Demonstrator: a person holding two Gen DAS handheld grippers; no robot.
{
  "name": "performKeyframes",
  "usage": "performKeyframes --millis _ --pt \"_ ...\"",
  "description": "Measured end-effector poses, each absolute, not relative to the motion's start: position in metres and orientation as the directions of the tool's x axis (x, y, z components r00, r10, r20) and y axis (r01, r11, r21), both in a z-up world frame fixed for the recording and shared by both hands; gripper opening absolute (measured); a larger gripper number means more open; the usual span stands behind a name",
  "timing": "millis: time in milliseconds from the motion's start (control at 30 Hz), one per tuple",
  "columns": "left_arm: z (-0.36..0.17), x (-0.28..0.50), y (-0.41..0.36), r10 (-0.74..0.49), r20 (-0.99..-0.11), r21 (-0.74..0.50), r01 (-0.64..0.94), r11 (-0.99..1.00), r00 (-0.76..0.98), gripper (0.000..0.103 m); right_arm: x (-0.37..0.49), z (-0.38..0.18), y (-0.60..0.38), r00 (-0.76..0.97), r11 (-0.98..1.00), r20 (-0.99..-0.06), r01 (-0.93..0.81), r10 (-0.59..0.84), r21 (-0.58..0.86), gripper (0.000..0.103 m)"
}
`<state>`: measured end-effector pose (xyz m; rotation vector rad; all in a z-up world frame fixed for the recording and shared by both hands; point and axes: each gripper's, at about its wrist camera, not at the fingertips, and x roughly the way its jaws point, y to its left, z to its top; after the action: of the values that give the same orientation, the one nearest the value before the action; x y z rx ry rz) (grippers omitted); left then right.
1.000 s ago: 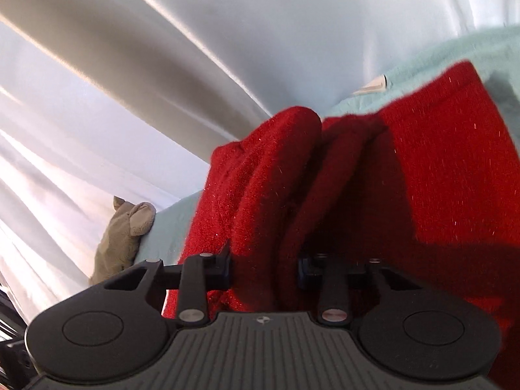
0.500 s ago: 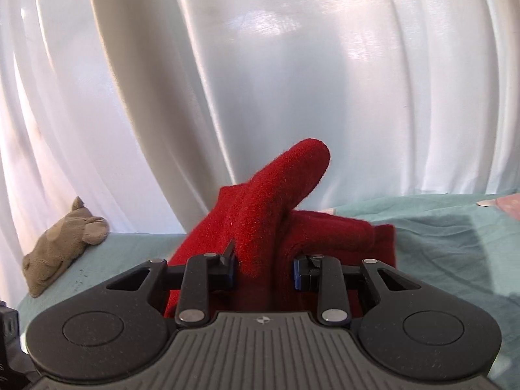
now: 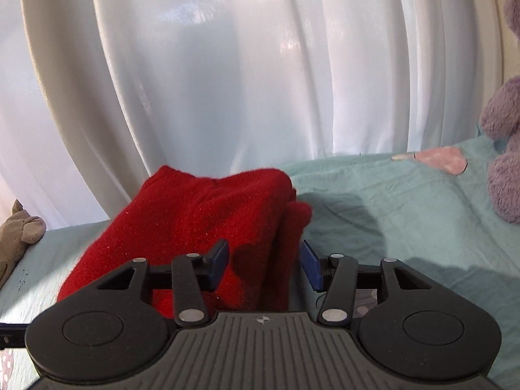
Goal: Fold small clothes
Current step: 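Press the folded cardigan flat and open both tools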
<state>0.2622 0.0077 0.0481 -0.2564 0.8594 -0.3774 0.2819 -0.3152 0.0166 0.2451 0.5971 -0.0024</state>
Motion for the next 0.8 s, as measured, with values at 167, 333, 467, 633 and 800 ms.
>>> performKeyframes --millis 167,333,467,633,800 --pt "0.051 0.291 -0.025 -0.450 -0.676 -0.380 0.247 0.892 0.584 0.067 0.269 0.033 -0.270 0.839 0.977 -0.506 -0.123 0.197 0.176 0.032" --pt "0.022 0.296 -0.051 -0.435 -0.746 -0.350 0.260 0.900 0.505 0.078 0.269 0.005 -0.247 0.772 0.983 -0.612 -0.170 0.173 0.063 0.012" --pt "0.006 0.294 -0.062 -0.394 -0.787 -0.291 0.278 0.915 0.474 0.087 0.261 -0.010 -0.259 0.771 0.988 -0.620 -0.148 0.145 0.048 0.010" --pt "-0.002 0.298 -0.063 -0.390 -0.797 -0.298 0.261 0.918 0.461 0.090 0.254 -0.022 -0.259 0.803 0.986 -0.578 -0.169 0.145 0.012 0.010" --pt "-0.001 0.295 -0.067 -0.366 -0.805 -0.271 0.259 0.927 0.466 0.091 0.251 -0.025 -0.255 0.816 0.985 -0.560 -0.174 0.144 -0.002 0.010"
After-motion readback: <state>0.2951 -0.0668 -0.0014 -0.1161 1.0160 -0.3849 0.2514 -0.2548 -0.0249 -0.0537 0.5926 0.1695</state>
